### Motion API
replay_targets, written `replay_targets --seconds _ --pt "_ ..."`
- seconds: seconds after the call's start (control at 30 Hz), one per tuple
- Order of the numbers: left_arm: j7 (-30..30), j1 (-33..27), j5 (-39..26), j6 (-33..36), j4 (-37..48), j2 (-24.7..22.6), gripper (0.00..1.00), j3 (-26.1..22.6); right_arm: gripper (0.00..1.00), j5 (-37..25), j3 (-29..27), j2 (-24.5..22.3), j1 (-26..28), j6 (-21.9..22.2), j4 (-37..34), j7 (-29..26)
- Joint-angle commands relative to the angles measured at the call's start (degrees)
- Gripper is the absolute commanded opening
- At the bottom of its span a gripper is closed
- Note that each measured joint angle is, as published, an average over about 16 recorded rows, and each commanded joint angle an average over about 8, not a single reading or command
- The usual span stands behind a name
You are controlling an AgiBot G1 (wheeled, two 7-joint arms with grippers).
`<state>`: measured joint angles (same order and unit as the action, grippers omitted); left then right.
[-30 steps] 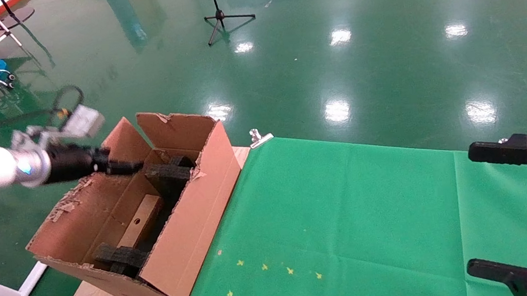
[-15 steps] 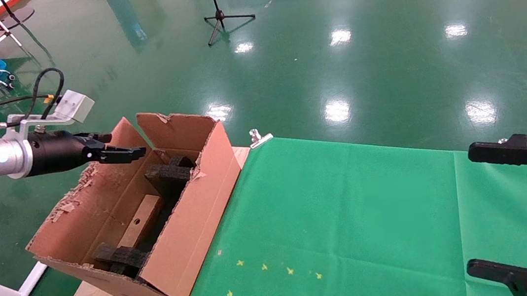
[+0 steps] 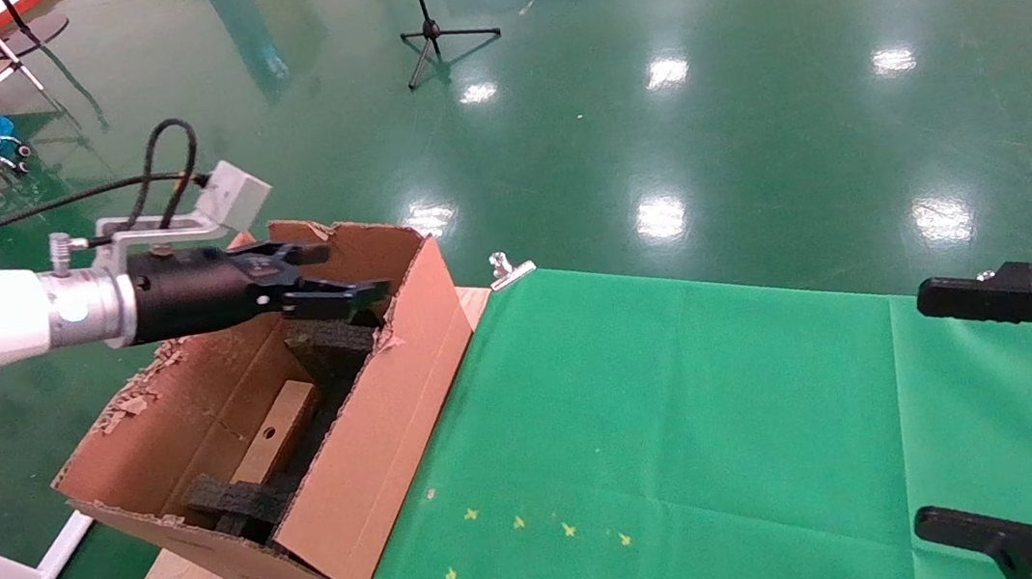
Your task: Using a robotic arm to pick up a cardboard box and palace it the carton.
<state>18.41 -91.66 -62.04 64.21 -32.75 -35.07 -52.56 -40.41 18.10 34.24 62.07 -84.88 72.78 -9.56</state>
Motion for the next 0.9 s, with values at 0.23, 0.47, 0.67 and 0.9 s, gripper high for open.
replay_targets --seconds 0.23,0.47,0.67,0.9 --pt "-1.53 6.03 4.04 4.3 -8.18 0.01 1.0 7.32 1.0 0.01 0.02 -0.01 0.0 0.0 0.0 0.01" --pt "-2.73 10.73 7.19 7.66 -14.55 0.02 1.0 13.03 1.0 0.02 0.03 -0.01 0.01 0.01 0.0 0.01" --pt "-3.71 14.59 9.78 10.41 -19.79 0.02 1.0 17.71 1.0 0.02 0.04 -0.01 0.01 0.01 0.0 0.02" --pt "-4.87 19.13 12.83 13.66 -25.95 0.03 1.0 23.23 1.0 0.03 0.05 -0.02 0.01 0.02 0.0 0.02"
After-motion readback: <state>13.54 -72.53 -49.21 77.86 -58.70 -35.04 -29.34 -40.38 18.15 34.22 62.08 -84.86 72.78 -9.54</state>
